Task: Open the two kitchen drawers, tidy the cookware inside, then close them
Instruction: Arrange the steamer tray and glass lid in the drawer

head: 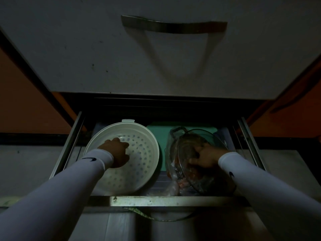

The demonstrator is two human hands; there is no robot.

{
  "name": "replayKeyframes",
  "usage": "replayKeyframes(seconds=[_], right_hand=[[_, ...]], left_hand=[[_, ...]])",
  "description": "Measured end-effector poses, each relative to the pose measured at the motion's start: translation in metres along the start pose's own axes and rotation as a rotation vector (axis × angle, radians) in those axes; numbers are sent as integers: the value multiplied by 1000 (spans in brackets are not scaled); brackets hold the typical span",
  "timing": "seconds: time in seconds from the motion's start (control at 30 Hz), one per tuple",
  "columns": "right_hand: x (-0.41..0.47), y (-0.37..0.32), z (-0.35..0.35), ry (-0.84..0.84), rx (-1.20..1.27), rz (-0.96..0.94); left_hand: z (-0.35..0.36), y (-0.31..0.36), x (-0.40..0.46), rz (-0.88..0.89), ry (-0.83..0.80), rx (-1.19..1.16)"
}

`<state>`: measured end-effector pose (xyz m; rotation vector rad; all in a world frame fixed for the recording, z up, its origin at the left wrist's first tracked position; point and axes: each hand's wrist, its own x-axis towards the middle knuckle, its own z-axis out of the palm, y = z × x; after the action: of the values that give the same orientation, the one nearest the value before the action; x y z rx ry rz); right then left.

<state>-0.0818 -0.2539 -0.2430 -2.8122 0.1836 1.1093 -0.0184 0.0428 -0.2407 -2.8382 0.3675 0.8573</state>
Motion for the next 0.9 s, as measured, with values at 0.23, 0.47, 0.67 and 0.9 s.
replayKeyframes(seconds=[0.23, 0.47, 0.67, 0.9], right_hand=[[-14, -6, -7, 95, 56, -76], [-33, -10, -13, 195, 105, -146], [-59, -16, -16, 364, 193, -198], [-102, -28, -7, 614, 253, -276]], left_hand=[[-10, 0, -13, 11, 41, -10], [-20, 6, -30, 32, 89, -29], [-32, 15, -53, 81, 172, -76], [-42, 29, -92, 157, 270, -95]])
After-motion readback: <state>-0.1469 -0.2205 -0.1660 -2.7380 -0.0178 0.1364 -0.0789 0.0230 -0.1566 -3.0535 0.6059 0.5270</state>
